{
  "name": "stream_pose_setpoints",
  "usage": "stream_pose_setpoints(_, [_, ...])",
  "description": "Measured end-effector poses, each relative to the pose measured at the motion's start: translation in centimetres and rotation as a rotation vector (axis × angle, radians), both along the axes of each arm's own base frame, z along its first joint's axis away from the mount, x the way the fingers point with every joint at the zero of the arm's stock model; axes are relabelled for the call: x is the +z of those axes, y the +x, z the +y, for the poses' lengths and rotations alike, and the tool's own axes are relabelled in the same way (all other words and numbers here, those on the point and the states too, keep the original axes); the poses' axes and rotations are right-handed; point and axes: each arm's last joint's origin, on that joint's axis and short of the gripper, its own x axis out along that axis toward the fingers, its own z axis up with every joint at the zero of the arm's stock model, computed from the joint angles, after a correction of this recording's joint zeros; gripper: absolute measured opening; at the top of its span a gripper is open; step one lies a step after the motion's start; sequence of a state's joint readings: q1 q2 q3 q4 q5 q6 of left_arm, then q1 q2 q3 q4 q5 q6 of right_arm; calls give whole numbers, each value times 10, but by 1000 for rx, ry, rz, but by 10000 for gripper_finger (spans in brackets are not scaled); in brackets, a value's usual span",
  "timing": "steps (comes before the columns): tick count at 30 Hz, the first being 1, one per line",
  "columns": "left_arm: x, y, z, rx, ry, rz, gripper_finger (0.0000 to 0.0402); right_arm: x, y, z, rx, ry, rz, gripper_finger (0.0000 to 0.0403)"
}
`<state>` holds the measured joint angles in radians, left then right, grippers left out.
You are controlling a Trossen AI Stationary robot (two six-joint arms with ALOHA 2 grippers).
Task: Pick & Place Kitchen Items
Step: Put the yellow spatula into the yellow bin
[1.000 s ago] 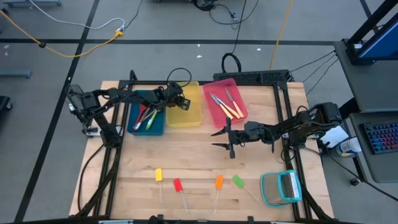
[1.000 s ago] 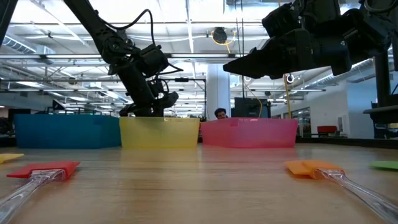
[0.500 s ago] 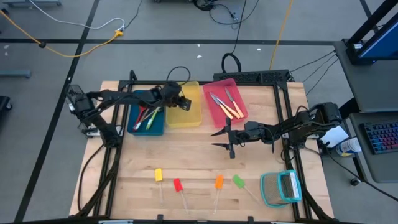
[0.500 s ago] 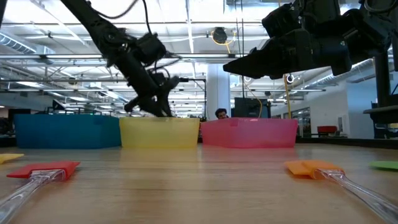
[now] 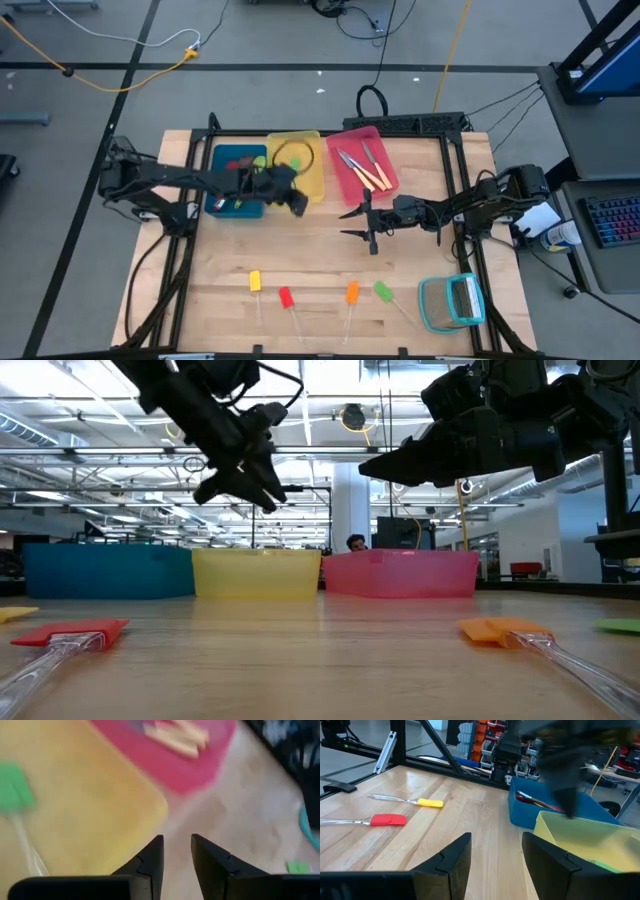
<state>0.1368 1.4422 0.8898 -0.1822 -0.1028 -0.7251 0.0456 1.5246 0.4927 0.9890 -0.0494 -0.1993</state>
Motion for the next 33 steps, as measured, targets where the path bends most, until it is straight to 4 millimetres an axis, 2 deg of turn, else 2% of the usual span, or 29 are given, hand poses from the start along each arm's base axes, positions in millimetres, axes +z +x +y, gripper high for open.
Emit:
stream_pose_setpoints(9, [-14,-14,-77,-23,-252,175,102,0,0,0,3,-24,-3,171])
stream_pose_setpoints(15, [-21,-36,-123,48,-438,339,102,0,0,0,4,-30,-6,171])
stream_pose_setpoints(20, [-25,-59,-158,138,-503,446,102,1,0,0,6,-48,-10,171])
stream_pose_setpoints(26, [-28,-79,-180,252,-528,500,102,1,0,0,6,-48,-10,171])
stream_pose_setpoints(33, [-29,-89,-188,312,-524,525,102,0,0,0,7,-58,-10,171])
